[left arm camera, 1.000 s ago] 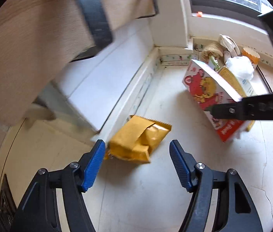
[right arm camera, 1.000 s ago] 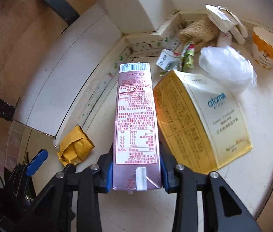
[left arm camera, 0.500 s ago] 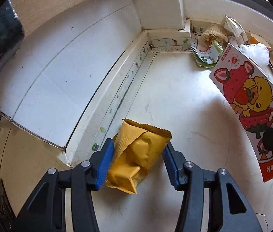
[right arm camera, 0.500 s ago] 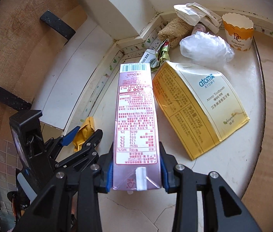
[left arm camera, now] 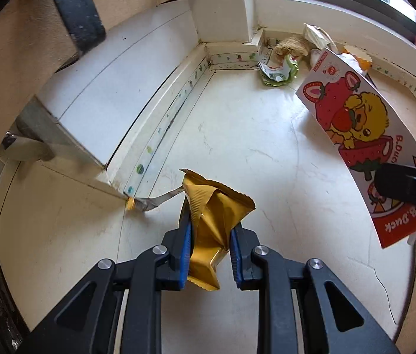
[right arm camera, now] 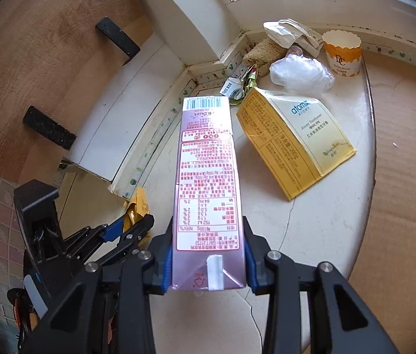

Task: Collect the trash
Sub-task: 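Carry the yellow packet with the left tool while the right tool carries the carton to the bin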

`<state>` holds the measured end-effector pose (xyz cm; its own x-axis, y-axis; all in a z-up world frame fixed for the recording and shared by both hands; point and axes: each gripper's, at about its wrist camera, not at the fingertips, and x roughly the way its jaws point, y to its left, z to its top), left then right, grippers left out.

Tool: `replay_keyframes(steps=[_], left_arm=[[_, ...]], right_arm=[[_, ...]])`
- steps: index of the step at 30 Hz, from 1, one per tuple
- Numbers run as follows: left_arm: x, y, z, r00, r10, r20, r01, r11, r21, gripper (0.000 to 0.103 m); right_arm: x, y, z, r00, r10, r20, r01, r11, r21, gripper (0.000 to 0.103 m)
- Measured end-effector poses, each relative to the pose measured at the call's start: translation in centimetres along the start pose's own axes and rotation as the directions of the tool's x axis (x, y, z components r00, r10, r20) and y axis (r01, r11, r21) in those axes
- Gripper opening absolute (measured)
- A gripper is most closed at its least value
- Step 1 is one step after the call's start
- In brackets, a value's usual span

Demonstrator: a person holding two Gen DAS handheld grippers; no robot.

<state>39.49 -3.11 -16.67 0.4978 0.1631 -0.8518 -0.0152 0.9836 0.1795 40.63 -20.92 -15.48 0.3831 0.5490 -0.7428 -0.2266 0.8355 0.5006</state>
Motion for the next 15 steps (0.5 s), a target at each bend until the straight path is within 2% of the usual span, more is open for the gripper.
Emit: replay_keyframes(steps=[7,15], left_arm=[[-6.0,1.0,-5.1,0.998,-0.066,0.008,0.066,0.997,0.028,0.021],[-12.0,2.3,-11.3,0.986,-0.159,0.049,0.155,0.985,0.077,0.021]], right_arm=[[-4.1,2.3,-5.1,0.998,-0.033,0.050,0.033,0.999,0.009,0.037],[-8.7,5.6,-14.0,0.992,-0.072,0.107,0.068,0.997,0.044,0.037]])
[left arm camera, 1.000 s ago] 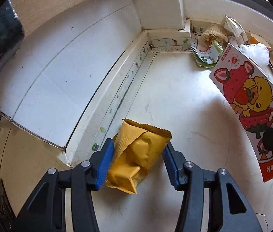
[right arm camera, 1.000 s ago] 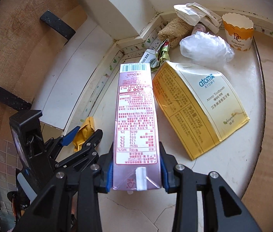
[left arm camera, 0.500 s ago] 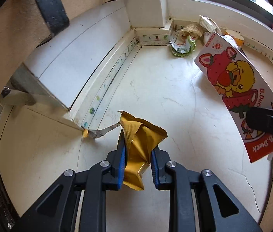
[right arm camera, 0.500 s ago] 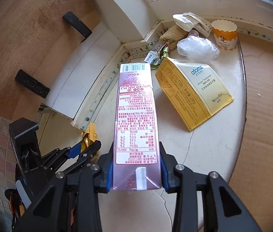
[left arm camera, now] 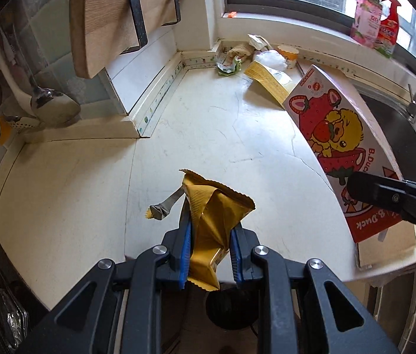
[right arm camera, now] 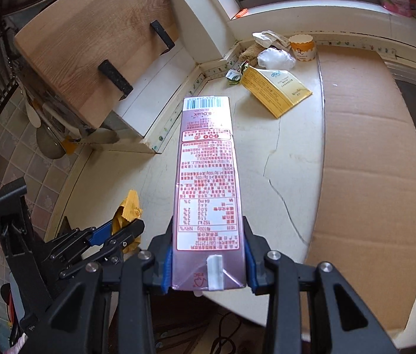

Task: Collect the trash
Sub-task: 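Carry the yellow packet with the left tool while the right tool carries the carton to the bin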

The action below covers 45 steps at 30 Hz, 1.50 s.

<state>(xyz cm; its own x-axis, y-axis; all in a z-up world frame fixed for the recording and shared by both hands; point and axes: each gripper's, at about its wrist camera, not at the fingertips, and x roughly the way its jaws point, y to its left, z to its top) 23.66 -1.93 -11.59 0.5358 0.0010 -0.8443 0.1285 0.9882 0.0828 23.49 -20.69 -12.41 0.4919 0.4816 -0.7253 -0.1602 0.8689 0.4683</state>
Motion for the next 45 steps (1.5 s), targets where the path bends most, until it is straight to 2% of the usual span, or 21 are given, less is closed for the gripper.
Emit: replay_keyframes(steps=[5,10,14,20,25,28,34,37,40,43,44,45], left_arm=[[-3.0,-0.4,-5.0,0.999,-0.047,0.010,0.046,0.997,0.057,0.021],[-5.0,-0.3,-10.4,0.994,-0.105,-0.016,0.105,0.993,0.062,0.021],[-5.4,-0.2,-14.1,0.988,-0.145,-0.056,0.149,0.987,0.060,0.021],[-3.8,-0.7,-18.1,0.974,-0.183,-0.135,0.192,0.979,0.062,0.021],[-0.2,-1.3,-20.7,0.953,-0.196,-0.230,0.213,0.976,0.052,0.021],[3.6,-1.8,-22.4,0.936,-0.190,-0.296,0.211,0.977,0.042,0.021],[15.0,-2.1,-26.6,0.883,-0.162,-0.440,0.174,0.985,-0.013,0.022],[20.5,-2.2,-28.3,0.863,-0.135,-0.487,0.143,0.989,-0.020,0.024],[24.8,-2.4,-29.4,0.855,-0.108,-0.508,0.120,0.993,-0.009,0.033],[27.5,-1.6,-30.0,0.851,-0.096,-0.516,0.099,0.995,-0.021,0.056],[27.9,-1.6,-30.2,0.856,-0.088,-0.509,0.084,0.996,-0.030,0.065],[28.2,-1.4,-30.2,0.863,-0.075,-0.499,0.066,0.997,-0.036,0.068]], right_arm=[[-2.6,1.8,-6.3,0.999,-0.025,0.022,0.025,0.999,0.030,0.037],[-3.9,3.9,-12.8,0.998,-0.059,-0.004,0.059,0.997,0.041,0.037],[-4.4,4.8,-17.9,0.995,-0.086,-0.040,0.088,0.995,0.042,0.037],[-3.4,4.4,-23.2,0.984,-0.125,-0.129,0.133,0.989,0.057,0.037],[-0.2,2.3,-26.3,0.961,-0.140,-0.239,0.165,0.982,0.092,0.037],[3.0,0.3,-28.4,0.941,-0.137,-0.310,0.183,0.975,0.123,0.038],[12.2,-6.2,-33.0,0.891,-0.087,-0.446,0.210,0.949,0.234,0.038],[16.6,-9.3,-34.8,0.870,-0.073,-0.488,0.228,0.936,0.266,0.038],[20.4,-11.7,-36.3,0.851,-0.068,-0.521,0.242,0.931,0.274,0.038],[23.4,-13.1,-37.2,0.835,-0.064,-0.547,0.247,0.931,0.267,0.038],[24.4,-13.5,-37.5,0.827,-0.067,-0.558,0.251,0.932,0.260,0.038],[25.4,-13.7,-37.5,0.822,-0.069,-0.565,0.253,0.934,0.254,0.038]])
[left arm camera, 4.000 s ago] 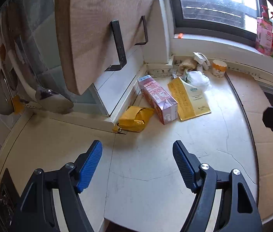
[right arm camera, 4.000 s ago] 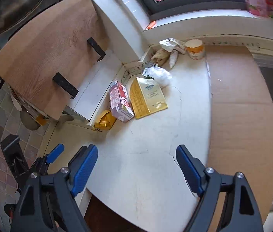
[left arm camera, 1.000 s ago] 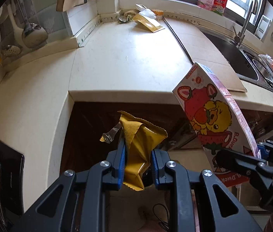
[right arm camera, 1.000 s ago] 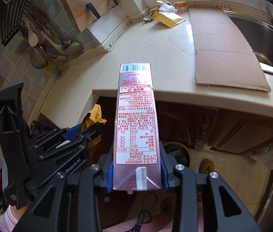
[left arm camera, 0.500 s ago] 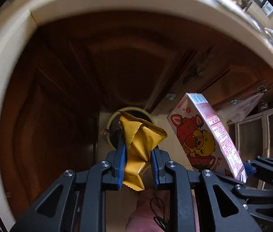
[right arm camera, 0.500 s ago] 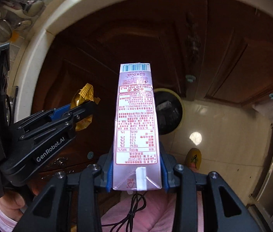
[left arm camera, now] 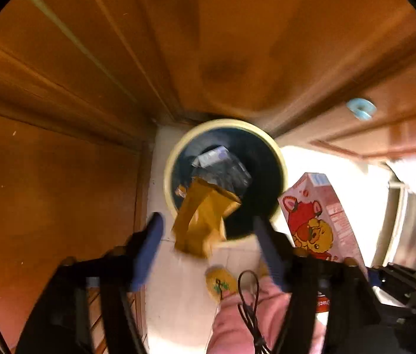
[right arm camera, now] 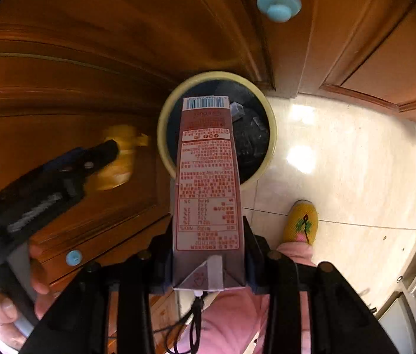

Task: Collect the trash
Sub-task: 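Release the packet from the left tool while the right tool drops the carton into the bin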

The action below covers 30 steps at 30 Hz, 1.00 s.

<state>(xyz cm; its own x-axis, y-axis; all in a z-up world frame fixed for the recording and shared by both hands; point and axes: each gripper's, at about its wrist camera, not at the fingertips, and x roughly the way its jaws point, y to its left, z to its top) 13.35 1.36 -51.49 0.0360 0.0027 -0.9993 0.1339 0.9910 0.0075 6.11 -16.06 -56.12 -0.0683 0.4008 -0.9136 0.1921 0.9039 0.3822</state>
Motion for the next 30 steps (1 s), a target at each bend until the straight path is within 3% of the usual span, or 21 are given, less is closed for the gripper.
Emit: replay_keyframes(steps=[11,12,14,16,23,30], left_arm=[[-1.0,4.0,-2.1,0.999,0.046,0.015,-0.045,0.996,-0.079,0.071],[-1.1,4.0,-2.4,0.999,0.047,0.018,-0.046,0.995,-0.084,0.071],[-1.5,4.5,-2.8,0.999,0.045,0.022,-0.042,0.994,-0.104,0.071],[-1.8,4.9,-3.1,0.999,0.036,0.026,-0.032,0.992,-0.126,0.071],[-4.6,5.3,-3.8,0.998,0.027,0.061,-0.016,0.986,-0.165,0.071],[-9.3,4.4,-4.0,0.994,0.024,0.105,-0.008,0.990,-0.142,0.071]], right_arm=[[3.0,2.6,4.0,0.997,-0.049,-0.062,0.047,0.998,-0.030,0.043],[2.9,2.7,4.1,0.997,-0.049,-0.063,0.047,0.998,-0.033,0.047],[2.5,3.4,4.4,0.997,-0.053,-0.050,0.051,0.998,-0.037,0.080],[1.7,4.1,4.4,0.998,-0.064,-0.008,0.064,0.997,-0.046,0.087],[-0.8,4.3,1.9,0.999,-0.051,-0.012,0.050,0.997,-0.060,0.087],[-3.7,5.7,0.9,0.998,-0.055,-0.024,0.053,0.997,-0.060,0.087]])
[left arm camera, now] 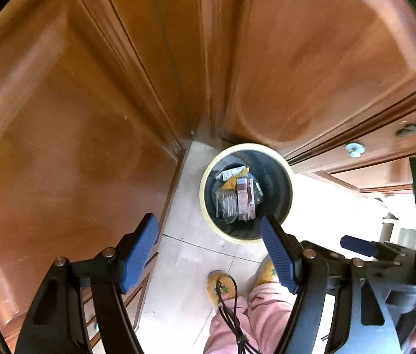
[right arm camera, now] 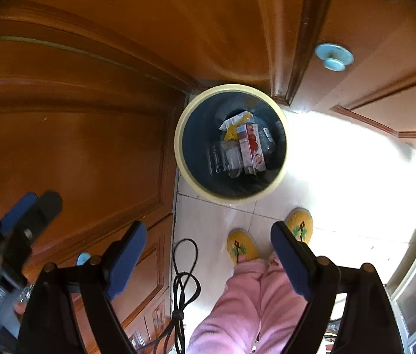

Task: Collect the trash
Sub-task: 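Raise both open tools back over the counter trash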

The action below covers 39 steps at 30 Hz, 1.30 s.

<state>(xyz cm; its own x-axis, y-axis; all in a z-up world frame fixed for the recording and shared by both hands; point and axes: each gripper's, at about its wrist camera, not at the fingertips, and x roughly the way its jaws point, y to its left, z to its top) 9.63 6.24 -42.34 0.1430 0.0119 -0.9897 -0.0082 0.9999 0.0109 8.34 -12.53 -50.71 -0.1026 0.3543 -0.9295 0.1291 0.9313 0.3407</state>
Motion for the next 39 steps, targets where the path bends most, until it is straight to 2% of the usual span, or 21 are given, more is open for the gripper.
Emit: replay_keyframes(steps=[7,13,17,22,26,30,36,39], left_arm=[[-7.6,-1.6,-0.2,0.998,-0.014,0.060,0.010,0.998,0.062,0.071],[-15.2,-2.9,-0.2,0.989,-0.039,0.143,0.020,0.991,0.129,0.071],[-20.2,-4.0,0.1,0.974,-0.052,0.221,0.010,0.982,0.187,0.072],[-26.1,-5.5,0.6,0.935,-0.084,0.345,-0.003,0.969,0.246,0.076],[-30.1,-6.2,1.6,0.898,-0.130,0.420,0.015,0.964,0.266,0.076],[-33.9,-6.6,2.8,0.854,-0.142,0.501,0.000,0.962,0.273,0.076],[-39.1,-7.6,5.0,0.796,-0.155,0.585,-0.008,0.964,0.267,0.076],[-42.0,-8.3,6.0,0.763,-0.161,0.626,-0.021,0.962,0.273,0.076]], right_arm=[[-6.0,1.1,-2.8,0.999,0.006,0.045,-0.006,1.000,0.006,0.087],[-13.3,3.2,-5.0,0.987,0.009,0.157,-0.002,0.999,-0.045,0.087],[-18.5,4.3,-6.2,0.967,-0.014,0.254,0.030,0.998,-0.060,0.087],[-24.3,4.4,-7.3,0.936,-0.005,0.352,0.016,0.999,-0.030,0.087],[-28.8,4.4,-8.1,0.898,-0.027,0.440,0.042,0.999,-0.025,0.087],[-33.1,4.1,-8.5,0.846,-0.036,0.532,0.052,0.998,-0.016,0.087],[-39.7,3.8,-8.3,0.753,-0.044,0.657,0.068,0.998,-0.011,0.087],[-42.8,4.1,-7.9,0.718,-0.044,0.695,0.081,0.996,-0.020,0.087]])
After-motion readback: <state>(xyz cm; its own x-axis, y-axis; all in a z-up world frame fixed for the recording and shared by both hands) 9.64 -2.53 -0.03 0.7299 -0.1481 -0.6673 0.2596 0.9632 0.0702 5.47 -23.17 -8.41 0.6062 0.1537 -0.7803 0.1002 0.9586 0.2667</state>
